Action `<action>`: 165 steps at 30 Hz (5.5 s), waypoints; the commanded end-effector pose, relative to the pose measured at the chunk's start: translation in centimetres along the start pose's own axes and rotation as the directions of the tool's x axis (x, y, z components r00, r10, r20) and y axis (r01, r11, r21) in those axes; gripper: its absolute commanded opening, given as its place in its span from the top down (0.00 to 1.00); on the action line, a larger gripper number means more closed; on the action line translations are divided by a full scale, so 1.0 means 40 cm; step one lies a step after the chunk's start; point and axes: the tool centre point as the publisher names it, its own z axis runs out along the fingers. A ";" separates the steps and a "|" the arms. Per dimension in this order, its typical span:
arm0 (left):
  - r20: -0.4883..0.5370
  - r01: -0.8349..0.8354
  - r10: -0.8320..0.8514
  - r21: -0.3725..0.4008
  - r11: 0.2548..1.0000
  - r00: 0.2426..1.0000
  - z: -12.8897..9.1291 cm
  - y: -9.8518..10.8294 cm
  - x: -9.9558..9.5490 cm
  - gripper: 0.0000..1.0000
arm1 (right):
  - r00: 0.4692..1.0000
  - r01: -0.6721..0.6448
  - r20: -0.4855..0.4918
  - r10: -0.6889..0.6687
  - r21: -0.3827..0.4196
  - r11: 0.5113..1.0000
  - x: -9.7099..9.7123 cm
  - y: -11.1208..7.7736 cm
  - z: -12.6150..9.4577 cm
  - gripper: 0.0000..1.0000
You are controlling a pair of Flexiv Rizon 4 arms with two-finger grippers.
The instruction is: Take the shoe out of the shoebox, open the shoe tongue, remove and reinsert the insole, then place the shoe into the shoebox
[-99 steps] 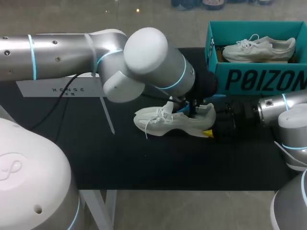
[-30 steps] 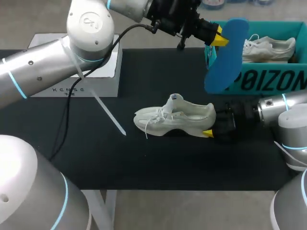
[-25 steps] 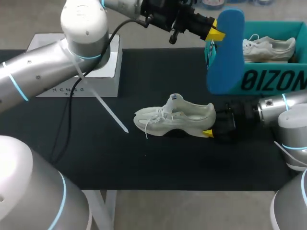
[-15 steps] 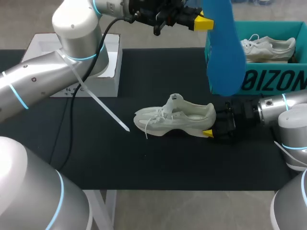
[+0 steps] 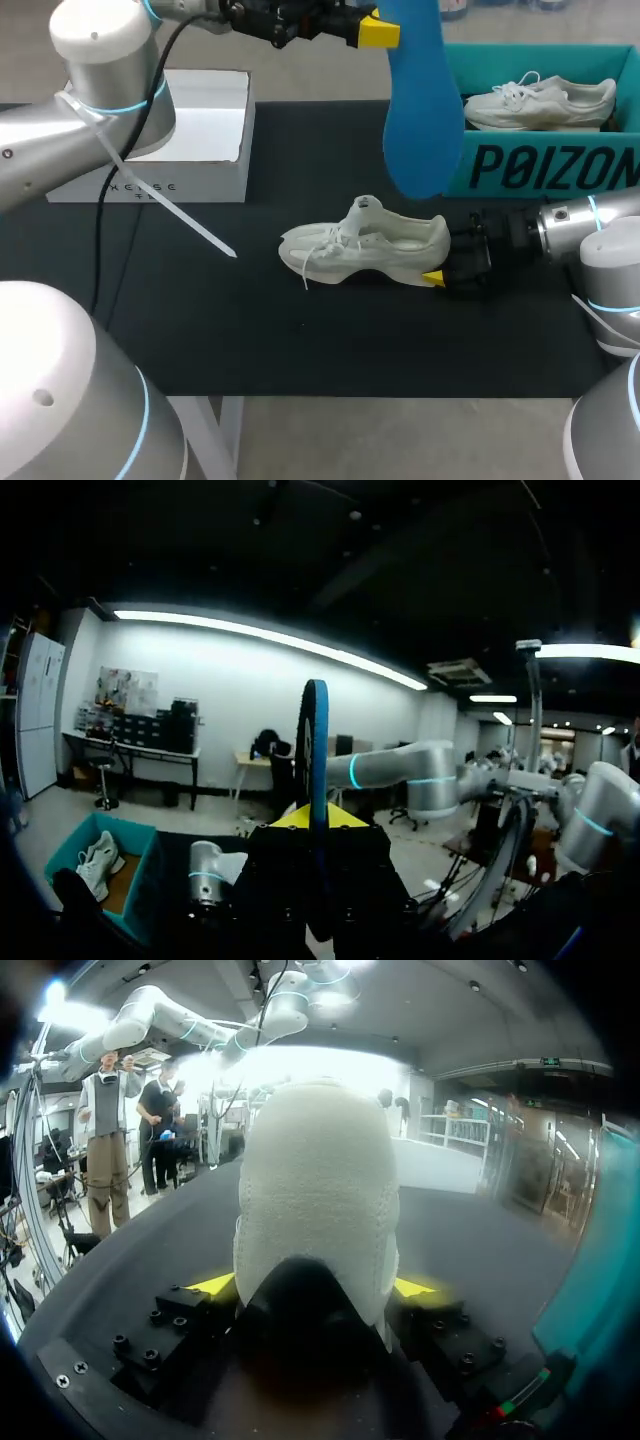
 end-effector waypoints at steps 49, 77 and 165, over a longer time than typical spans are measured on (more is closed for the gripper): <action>-0.047 0.085 -0.089 -0.071 0.994 0.995 0.014 -0.124 0.137 1.00 | 1.000 0.003 0.005 -0.003 0.020 1.000 0.004 -0.013 -0.002 0.00; -0.047 0.085 -0.089 -0.071 0.994 0.995 0.014 -0.124 0.137 1.00 | 0.993 -0.017 0.117 -0.017 0.279 0.960 0.003 0.045 -0.223 0.00; -0.036 0.093 -0.097 -0.099 0.991 0.995 0.042 -0.157 0.186 1.00 | 0.995 -0.040 0.087 -0.055 0.820 0.571 -0.076 0.233 -0.309 0.00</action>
